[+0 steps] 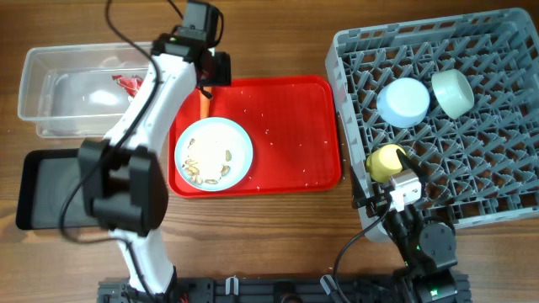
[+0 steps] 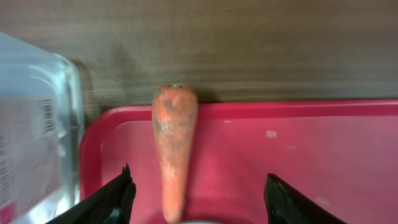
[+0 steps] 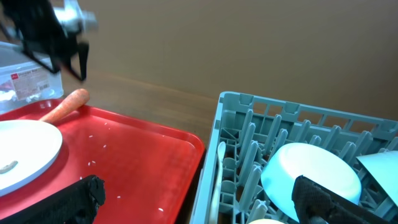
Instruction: Sort waste into correct bins and load items into the dishwasher rack
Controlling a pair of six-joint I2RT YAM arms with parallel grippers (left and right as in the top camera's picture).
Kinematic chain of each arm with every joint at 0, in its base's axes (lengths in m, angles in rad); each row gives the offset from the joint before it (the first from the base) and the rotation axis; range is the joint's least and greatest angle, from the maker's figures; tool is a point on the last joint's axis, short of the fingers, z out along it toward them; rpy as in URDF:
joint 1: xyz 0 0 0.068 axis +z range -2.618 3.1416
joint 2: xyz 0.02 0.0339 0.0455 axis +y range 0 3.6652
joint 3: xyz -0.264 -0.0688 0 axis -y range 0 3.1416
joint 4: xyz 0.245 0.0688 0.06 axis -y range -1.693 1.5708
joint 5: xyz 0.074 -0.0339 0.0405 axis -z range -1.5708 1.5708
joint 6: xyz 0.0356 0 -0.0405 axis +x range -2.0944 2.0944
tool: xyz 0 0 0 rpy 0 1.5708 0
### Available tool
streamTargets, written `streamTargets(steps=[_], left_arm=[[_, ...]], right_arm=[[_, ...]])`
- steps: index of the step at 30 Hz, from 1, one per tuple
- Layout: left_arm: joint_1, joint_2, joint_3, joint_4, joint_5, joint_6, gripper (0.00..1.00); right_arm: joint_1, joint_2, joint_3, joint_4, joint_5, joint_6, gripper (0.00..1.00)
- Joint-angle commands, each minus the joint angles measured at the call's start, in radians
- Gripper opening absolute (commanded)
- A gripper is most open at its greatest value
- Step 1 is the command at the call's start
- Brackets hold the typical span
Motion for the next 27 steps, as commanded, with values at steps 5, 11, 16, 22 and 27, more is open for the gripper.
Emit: streamTargets(steps=[5,11,16,22,27], left_arm=[[0.039,0.171,-0.023,0.101,-0.049,0.064,0.71],[0.04,0.141,0.014,0.085,-0.05,0.052,0.19],[0.043,-0.047,0.042,0.039,-0.118,0.003,0.21],[0.051,-0.339,0.042,-0.057,-0.222,-0.034,0.24],[0.174,-0.421,0.042,-0.497,-0.229,-0.472,0.12]], right_arm=[[-0.001,0.004,-0.001,0.002,-0.013,-0.005,1.0],[-0.001,0.004,-0.001,0.002,-0.013,-0.005,1.0],[-0.001,0.004,-0.001,0.002,-0.013,-0.005,1.0],[-0.001,0.004,-0.001,0.002,-0.013,-0.005,1.0],[-0.001,0.004,-0.001,0.002,-0.013,-0.005,1.0]])
